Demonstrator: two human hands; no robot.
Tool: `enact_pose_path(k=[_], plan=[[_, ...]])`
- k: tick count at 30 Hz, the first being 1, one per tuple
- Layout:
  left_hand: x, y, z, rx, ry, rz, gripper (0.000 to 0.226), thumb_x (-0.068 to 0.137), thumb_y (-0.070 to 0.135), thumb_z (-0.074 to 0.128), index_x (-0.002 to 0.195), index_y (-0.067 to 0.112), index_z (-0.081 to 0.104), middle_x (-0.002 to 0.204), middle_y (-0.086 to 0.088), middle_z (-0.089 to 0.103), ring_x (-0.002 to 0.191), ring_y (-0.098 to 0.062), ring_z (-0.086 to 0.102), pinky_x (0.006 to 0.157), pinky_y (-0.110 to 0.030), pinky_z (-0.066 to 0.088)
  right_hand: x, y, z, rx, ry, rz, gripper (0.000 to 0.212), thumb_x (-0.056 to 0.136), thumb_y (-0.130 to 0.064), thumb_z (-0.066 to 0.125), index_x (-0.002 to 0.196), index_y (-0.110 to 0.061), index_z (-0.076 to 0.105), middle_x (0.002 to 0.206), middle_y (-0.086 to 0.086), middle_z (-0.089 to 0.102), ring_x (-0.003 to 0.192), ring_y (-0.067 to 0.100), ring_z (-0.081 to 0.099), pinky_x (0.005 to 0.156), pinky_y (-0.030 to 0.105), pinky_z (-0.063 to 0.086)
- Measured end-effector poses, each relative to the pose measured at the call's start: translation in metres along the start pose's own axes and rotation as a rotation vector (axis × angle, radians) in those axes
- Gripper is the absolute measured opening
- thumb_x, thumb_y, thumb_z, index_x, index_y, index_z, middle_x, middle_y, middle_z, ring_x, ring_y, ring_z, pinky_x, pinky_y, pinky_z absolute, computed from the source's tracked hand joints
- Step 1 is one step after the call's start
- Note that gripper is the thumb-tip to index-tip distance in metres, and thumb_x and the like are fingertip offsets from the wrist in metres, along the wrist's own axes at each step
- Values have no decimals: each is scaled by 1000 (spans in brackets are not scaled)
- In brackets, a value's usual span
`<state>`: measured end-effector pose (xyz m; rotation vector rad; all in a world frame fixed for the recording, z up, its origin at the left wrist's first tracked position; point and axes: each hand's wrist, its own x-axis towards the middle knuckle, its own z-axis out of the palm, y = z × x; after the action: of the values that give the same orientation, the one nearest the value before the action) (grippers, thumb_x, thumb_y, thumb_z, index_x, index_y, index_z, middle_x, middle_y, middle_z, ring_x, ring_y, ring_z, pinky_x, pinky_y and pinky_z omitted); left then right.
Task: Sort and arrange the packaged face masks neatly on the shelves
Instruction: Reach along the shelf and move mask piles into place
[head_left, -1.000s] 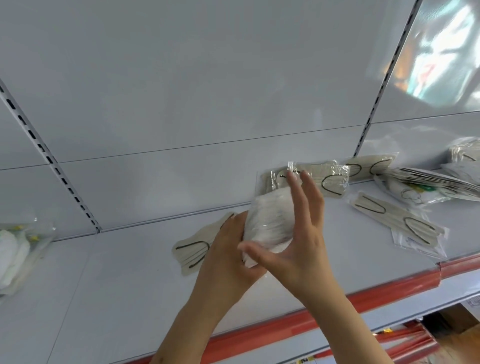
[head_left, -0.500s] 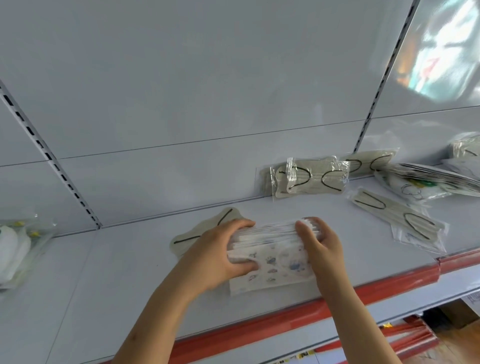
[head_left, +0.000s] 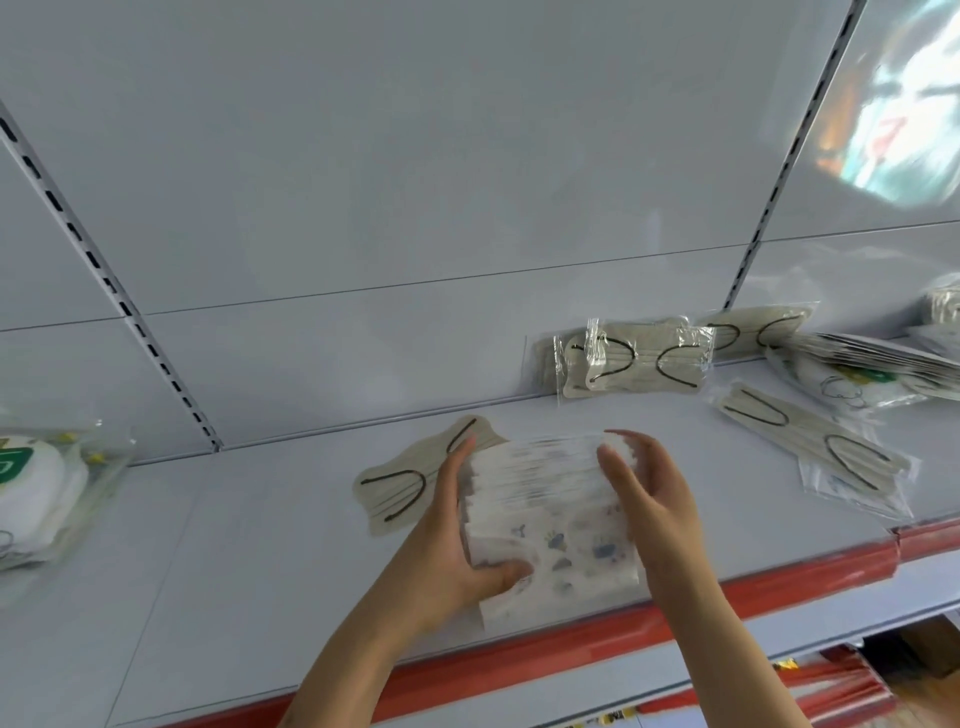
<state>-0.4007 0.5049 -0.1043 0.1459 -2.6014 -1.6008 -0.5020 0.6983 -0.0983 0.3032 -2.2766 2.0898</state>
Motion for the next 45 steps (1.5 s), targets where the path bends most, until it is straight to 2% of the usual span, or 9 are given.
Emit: enact_pose_path(k=[4, 7, 11, 17, 24, 28, 34, 39, 45], plan=[[0, 0, 3, 42, 110, 59, 105, 72, 32, 91, 146, 53, 19, 134, 33, 48, 119, 14, 52, 97, -5, 41, -3, 0, -11, -32, -62, -82, 44, 70, -64, 62, 103, -35, 64, 91, -27, 60, 82, 0, 53, 74, 14, 44], [-5, -1, -1, 125, -8, 36, 102, 73, 39, 90, 146, 51, 20, 131, 29, 57, 117, 11, 58, 103, -25, 51, -4, 2, -35, -266, -447, -63, 76, 59, -59, 81, 127, -43, 50, 115, -37, 57, 112, -14, 51, 94, 8, 39], [-23, 8, -15, 63, 83, -1, 73, 80, 31, 86, 138, 38, 43, 127, 21, 65, 117, 4, 62, 104, -35, 51, 10, -9, -30, -288, -530, -18, 70, 60, -38, 94, 119, -19, 62, 82, -18, 76, 84, -9, 69, 77, 13, 50], [-84, 11, -110, -353, 369, -198, 49, 92, -1, 69, 134, 20, 56, 128, 12, 66, 110, 5, 65, 101, -16, 46, 11, -80, 108, -100, -804, -68, 24, 64, -41, 87, 84, -31, 79, 75, -4, 77, 68, 4, 72, 67, 21, 58], [-213, -42, -212, -425, 812, -256, 45, 90, 15, 76, 132, 13, 61, 118, -2, 75, 108, -15, 71, 87, -23, 55, -85, -131, 286, 50, -1237, 31, 55, 69, -42, 87, 116, -18, 71, 108, 4, 76, 100, 26, 73, 92, 45, 55], [-286, -69, -282, -465, 893, -297, 31, 89, 22, 71, 119, 25, 67, 112, 5, 78, 104, -10, 73, 81, -20, 57, -148, -151, 382, 82, -1220, 107, 29, 78, -22, 73, 106, -12, 72, 92, 5, 79, 82, 21, 76, 63, 25, 57], [-375, -132, -401, -520, 914, -320, 26, 95, 26, 65, 122, 28, 65, 109, 10, 78, 99, -7, 75, 76, -18, 58, -240, -164, 516, 139, -1207, 212, 38, 72, -22, 75, 109, -12, 71, 94, 6, 79, 83, 21, 76, 72, 32, 58], [-432, -170, -494, -556, 969, -345, 62, 82, 43, 81, 137, 30, 57, 128, 4, 71, 119, -20, 68, 110, -47, 47, -305, -173, 598, 100, -1243, 281, 42, 81, -37, 74, 120, -24, 65, 105, -4, 77, 98, 19, 74, 94, 45, 55], [-460, -187, -595, -577, 1039, -331, 53, 81, 30, 77, 128, 12, 60, 113, -5, 76, 97, -20, 75, 71, -29, 63, -331, -217, 677, 39, -1265, 151, 47, 80, -48, 72, 118, -21, 65, 107, -4, 76, 98, 17, 72, 86, 41, 60]])
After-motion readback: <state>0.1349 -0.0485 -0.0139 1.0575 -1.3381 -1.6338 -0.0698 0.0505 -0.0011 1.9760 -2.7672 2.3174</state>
